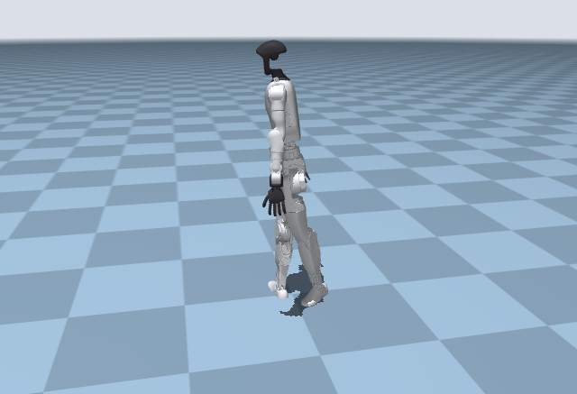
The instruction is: Upper body actions
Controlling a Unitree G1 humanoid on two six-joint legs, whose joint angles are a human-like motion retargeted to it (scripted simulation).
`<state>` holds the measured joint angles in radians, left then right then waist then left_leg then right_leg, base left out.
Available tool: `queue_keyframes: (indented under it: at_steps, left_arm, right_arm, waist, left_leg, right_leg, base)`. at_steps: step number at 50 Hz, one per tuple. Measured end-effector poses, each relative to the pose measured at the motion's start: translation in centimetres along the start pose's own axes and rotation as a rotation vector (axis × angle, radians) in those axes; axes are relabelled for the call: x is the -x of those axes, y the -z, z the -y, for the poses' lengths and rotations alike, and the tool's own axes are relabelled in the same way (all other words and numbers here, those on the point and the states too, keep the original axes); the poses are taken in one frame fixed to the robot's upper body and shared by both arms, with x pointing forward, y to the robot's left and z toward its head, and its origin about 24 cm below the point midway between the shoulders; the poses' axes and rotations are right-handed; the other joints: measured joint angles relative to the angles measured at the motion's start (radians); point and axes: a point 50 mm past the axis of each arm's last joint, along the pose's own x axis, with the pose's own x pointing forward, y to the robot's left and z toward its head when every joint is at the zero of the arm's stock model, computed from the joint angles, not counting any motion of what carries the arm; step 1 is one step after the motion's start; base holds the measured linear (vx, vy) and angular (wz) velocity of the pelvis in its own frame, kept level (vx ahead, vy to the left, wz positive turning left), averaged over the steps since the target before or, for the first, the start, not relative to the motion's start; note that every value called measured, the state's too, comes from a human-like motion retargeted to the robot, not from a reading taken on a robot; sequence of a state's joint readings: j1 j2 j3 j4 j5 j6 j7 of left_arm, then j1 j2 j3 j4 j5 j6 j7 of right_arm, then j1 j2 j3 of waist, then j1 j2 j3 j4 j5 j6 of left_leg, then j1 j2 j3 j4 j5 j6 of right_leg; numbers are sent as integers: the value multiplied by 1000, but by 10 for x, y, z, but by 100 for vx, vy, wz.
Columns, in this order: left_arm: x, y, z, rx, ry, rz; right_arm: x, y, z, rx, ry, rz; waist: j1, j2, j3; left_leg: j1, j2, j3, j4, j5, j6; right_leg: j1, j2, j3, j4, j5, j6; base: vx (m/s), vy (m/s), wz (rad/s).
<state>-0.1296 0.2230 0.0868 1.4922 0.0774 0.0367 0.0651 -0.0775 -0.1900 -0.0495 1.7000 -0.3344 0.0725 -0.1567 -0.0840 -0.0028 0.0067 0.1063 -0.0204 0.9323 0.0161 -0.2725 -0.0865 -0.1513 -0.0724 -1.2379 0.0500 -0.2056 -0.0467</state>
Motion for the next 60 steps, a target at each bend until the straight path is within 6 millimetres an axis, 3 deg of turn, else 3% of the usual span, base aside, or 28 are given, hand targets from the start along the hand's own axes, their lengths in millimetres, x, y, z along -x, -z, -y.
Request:
queue_keyframes:
  at_steps: [3, 6, 8, 12, 15, 17, 20, 22, 27, 30, 34, 38, 42, 45, 48, 50, 57, 60]
  left_arm:
    - [0, -3, 8, -9, 15, 16]
    - [1, 1, 21, -8, 47, 19]
    - [2, 6, 33, -7, 71, 17]
    - [6, 18, 52, -19, 119, 1]
    - [8, 30, 61, -45, 140, -11]
    - [8, 33, 61, -65, 144, -9]
    - [8, 40, 58, -97, 143, -24]
    - [8, 46, 57, -109, 141, -41]
    - [10, 61, 55, -103, 129, -87]
    - [11, 66, 54, -90, 123, -111]
    - [10, 61, 53, -88, 116, -109]
    - [9, 49, 56, -74, 121, -71]
    - [8, 39, 58, -67, 127, -26]
    - [8, 41, 58, -72, 124, -22]
    - [9, 54, 57, -68, 136, -65]
    - [9, 57, 54, -69, 142, -92]
    - [9, 65, 42, -72, 94, -122]
    - [10, 71, 45, -10, 100, -154]
  right_arm:
    - [-1, 11, -2, -70, -5, -52]
    - [0, 21, -8, -119, -21, -95]
    - [0, 26, -16, -151, -50, -115]
    - [2, 28, -28, -188, -98, -122]
    - [3, 21, -34, -167, -121, -98]
    - [4, 8, -35, -113, -128, -55]
    - [6, -24, -33, 15, -132, 62]
    - [9, -42, -31, 86, -127, 141]
    - [19, -87, -25, 265, -87, 336]
    - [25, -105, -25, 352, -71, 405]
    - [27, -110, -25, 364, -67, 422]
    - [22, -98, -22, 328, -67, 375]
    - [13, -69, -19, 300, -59, 260]
    - [7, -40, -18, 290, -65, 152]
    - [2, -9, -18, 296, -75, 46]
    - [1, 4, -23, 266, -63, 6]
    - [2, 48, -34, -8, -108, -125]
    - [2, 52, -36, -25, -113, -153]
  waist:
    - [7, 30, -28]
    - [-5, 70, -57]
    - [-10, 85, -71]
    - [-18, 79, -94]
    - [27, 20, -101]
    - [48, -20, -83]
    - [69, -40, -58]
    - [82, -35, -47]
    - [69, -30, -22]
    - [72, -9, 4]
    - [80, -3, 31]
    - [100, -2, 44]
    - [108, 1, 62]
    - [105, 6, 44]
    - [37, 20, -18]
    - [-2, 24, -47]
    - [42, -36, -82]
    - [48, -46, -80]
  left_leg:
    - [30, 0, 49, 8, 11, -44]
    - [50, 10, 49, 24, 38, -55]
    - [73, 9, 30, 50, 92, -46]
    - [90, 12, 8, 140, 243, 21]
    - [94, -15, 2, 248, 380, 131]
    - [72, -26, -57, 352, 433, 185]
    - [7, -34, -184, 461, 409, 70]
    - [-76, -64, -312, 491, 367, 29]
    - [-107, 3, -267, 372, 278, 135]
    - [-167, 2, -406, 284, 259, 117]
    - [-257, -16, -625, 240, 235, 120]
    - [-319, -46, -790, 200, 227, 114]
    - [-310, -71, -878, 106, 279, 120]
    - [-262, -45, -739, 11, 408, 144]
    - [-208, -17, -621, -5, 349, 140]
    - [-206, -22, -676, -5, 329, 144]
    - [-138, -63, -611, -11, 256, 161]
    - [-118, -70, -596, -11, 232, 163]
  right_leg:
    - [-6, 6, 23, 48, -4, -20]
    - [-26, 11, 116, 77, 27, -111]
    - [-40, 5, 226, 101, 41, -142]
    - [-14, -41, 265, 98, 48, -116]
    - [-4, -93, 347, 84, 59, -109]
    - [6, -128, 414, 79, 69, -107]
    - [15, -135, 485, 69, 83, -112]
    - [19, -123, 530, 61, 93, -116]
    - [25, -112, 632, 73, 104, -120]
    - [37, -74, 722, 78, 109, -126]
    - [53, -58, 814, 72, 125, -122]
    - [63, -46, 898, 64, 141, -114]
    - [102, -29, 970, 54, 148, -105]
    - [131, -8, 1018, 46, 148, -95]
    - [148, 11, 1028, 29, 153, -77]
    - [150, 22, 1043, 22, 155, -69]
    - [144, 13, 1159, 45, 167, -58]
    - [143, 14, 1206, 49, 183, -41]
  base:
    - [18, -7, -198]
    - [22, -21, -112]
    - [27, -14, -71]
    - [25, -22, -64]
    - [26, -19, -161]
    - [19, -18, -177]
    - [14, -9, -196]
    - [12, -7, -178]
    - [13, -3, -144]
    - [17, 2, -170]
    - [16, 4, -136]
    - [18, 7, -118]
    - [26, 12, -108]
    - [36, 18, -89]
    - [49, 15, -35]
    - [35, 10, -47]
    - [31, 8, -86]
    - [15, 8, -79]
